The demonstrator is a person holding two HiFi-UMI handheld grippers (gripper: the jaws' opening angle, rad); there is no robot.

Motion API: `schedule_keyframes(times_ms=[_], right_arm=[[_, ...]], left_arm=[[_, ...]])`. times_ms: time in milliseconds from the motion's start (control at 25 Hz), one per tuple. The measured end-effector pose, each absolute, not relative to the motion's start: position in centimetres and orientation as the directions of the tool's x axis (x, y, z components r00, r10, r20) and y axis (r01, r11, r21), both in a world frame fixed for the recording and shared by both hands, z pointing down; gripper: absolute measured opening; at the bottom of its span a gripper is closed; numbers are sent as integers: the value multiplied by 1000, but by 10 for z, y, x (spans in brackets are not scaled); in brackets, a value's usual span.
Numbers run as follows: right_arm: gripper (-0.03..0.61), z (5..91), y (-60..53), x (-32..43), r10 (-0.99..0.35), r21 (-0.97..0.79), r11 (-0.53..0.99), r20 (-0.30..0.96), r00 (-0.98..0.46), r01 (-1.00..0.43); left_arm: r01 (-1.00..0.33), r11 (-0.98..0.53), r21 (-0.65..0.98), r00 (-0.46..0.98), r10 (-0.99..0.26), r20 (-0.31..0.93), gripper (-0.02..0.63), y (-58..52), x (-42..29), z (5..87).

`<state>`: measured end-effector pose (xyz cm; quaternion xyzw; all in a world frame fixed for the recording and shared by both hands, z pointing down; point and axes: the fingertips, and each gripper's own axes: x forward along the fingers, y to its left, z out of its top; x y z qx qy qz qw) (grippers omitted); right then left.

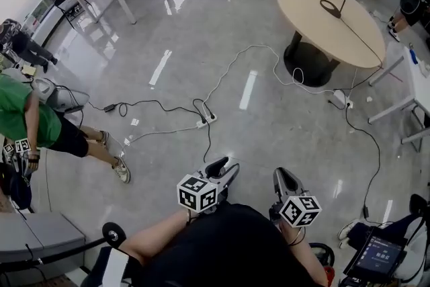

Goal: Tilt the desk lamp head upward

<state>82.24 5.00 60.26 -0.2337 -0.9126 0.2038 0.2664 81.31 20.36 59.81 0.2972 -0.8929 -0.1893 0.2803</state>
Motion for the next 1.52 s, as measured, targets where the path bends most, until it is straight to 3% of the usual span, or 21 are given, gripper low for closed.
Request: schedule_keyframes(times_ms=[480,840,1120,1520], right_arm=[[32,595,145,684,605,-466,785,441,-663,407],[32,608,168,622,633,-446,771,462,-621,454],[32,608,186,525,720,-452,693,417,-554,561],[32,592,133,389,735,-451,676,365,-571,582]], left_arm=[[-313,757,573,-714,-585,383,184,293,682,600],[-244,775,583,-740,-537,405,184,316,634,622],[-150,831,535,-802,-419,426,184,334,553,621],[-197,856,479,-825,-409,391,184,273,422,597]])
